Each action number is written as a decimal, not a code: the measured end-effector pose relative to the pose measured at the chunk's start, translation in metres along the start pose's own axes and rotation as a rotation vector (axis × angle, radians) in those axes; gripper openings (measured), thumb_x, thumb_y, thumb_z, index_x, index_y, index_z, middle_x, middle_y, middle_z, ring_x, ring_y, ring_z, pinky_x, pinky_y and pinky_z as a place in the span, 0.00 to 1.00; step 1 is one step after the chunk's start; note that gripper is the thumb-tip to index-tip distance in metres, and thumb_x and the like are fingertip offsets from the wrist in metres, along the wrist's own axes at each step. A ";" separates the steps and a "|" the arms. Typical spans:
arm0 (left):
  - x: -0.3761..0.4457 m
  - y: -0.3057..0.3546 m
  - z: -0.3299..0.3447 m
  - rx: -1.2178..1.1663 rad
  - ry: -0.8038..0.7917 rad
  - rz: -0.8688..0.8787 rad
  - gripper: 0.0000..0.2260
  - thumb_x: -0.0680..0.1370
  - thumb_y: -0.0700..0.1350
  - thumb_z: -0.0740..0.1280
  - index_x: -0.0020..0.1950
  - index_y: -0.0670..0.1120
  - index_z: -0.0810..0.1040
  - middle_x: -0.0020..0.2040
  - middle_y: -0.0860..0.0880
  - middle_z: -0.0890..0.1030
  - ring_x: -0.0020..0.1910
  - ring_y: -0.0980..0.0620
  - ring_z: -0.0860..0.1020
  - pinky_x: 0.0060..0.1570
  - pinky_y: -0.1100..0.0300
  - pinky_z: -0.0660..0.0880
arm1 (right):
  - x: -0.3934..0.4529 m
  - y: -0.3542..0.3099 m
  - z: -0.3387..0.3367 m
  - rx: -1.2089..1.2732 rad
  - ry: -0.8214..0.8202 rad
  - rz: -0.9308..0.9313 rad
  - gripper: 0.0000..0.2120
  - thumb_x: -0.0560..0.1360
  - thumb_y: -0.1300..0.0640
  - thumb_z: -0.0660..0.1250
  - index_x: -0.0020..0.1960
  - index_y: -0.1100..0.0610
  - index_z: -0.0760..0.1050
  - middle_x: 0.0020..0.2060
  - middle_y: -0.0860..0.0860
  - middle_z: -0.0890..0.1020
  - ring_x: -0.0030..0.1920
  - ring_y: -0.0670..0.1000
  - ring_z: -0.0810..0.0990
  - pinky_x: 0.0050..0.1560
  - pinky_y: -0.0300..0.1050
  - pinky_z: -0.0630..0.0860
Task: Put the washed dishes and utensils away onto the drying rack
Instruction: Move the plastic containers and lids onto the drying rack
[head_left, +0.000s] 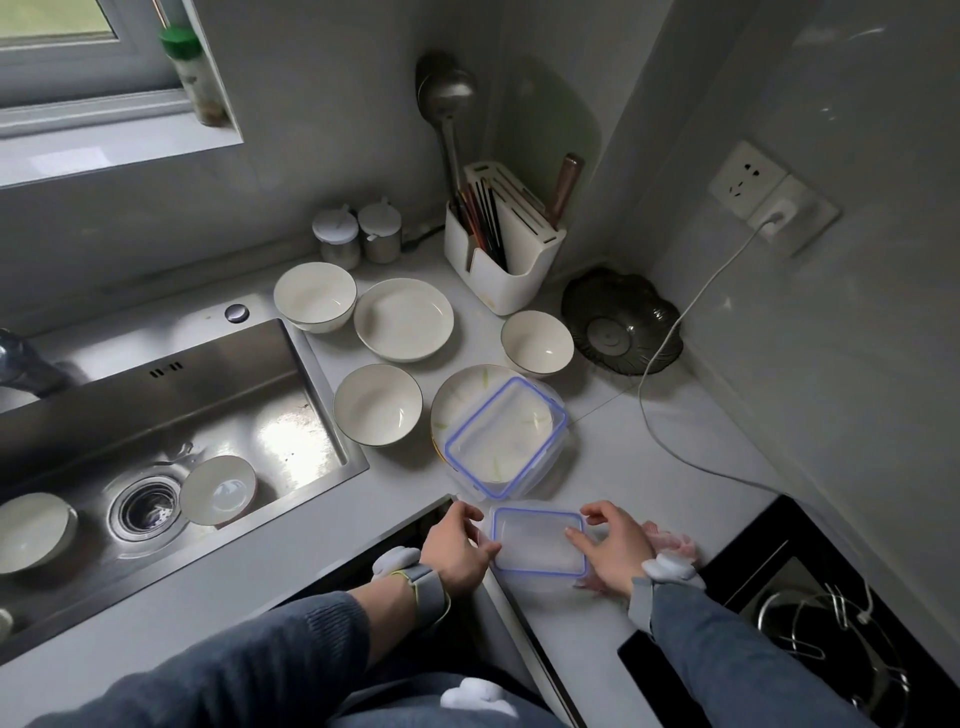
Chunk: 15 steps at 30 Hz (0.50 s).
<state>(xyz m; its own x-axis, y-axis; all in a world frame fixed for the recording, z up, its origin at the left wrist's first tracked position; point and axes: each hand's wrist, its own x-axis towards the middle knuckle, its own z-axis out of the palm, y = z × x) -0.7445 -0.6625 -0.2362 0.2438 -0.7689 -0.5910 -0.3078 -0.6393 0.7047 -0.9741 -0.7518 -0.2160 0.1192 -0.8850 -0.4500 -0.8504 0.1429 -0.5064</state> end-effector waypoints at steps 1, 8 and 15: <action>0.001 0.002 0.001 0.008 0.010 -0.010 0.16 0.75 0.47 0.75 0.59 0.50 0.74 0.43 0.56 0.83 0.46 0.54 0.81 0.53 0.59 0.75 | 0.001 0.000 0.000 -0.004 -0.003 0.000 0.16 0.73 0.49 0.75 0.58 0.52 0.77 0.52 0.48 0.79 0.53 0.49 0.79 0.40 0.30 0.71; 0.008 0.001 0.000 0.098 -0.058 -0.067 0.09 0.76 0.50 0.73 0.54 0.51 0.79 0.48 0.54 0.83 0.49 0.54 0.81 0.55 0.60 0.77 | 0.008 -0.005 0.001 -0.033 -0.044 0.023 0.13 0.75 0.47 0.73 0.56 0.51 0.78 0.46 0.48 0.80 0.46 0.51 0.80 0.46 0.40 0.71; 0.010 -0.002 0.001 0.124 -0.117 -0.065 0.08 0.76 0.53 0.73 0.45 0.53 0.75 0.46 0.54 0.81 0.46 0.54 0.80 0.50 0.62 0.74 | 0.005 0.009 0.009 0.072 -0.130 0.148 0.14 0.74 0.52 0.75 0.54 0.55 0.74 0.43 0.54 0.80 0.37 0.54 0.81 0.38 0.48 0.81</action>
<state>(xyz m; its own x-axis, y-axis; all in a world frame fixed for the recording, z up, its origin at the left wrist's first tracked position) -0.7418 -0.6689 -0.2442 0.1604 -0.7147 -0.6808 -0.4081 -0.6760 0.6136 -0.9768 -0.7506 -0.2297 0.0646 -0.7880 -0.6122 -0.8255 0.3025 -0.4765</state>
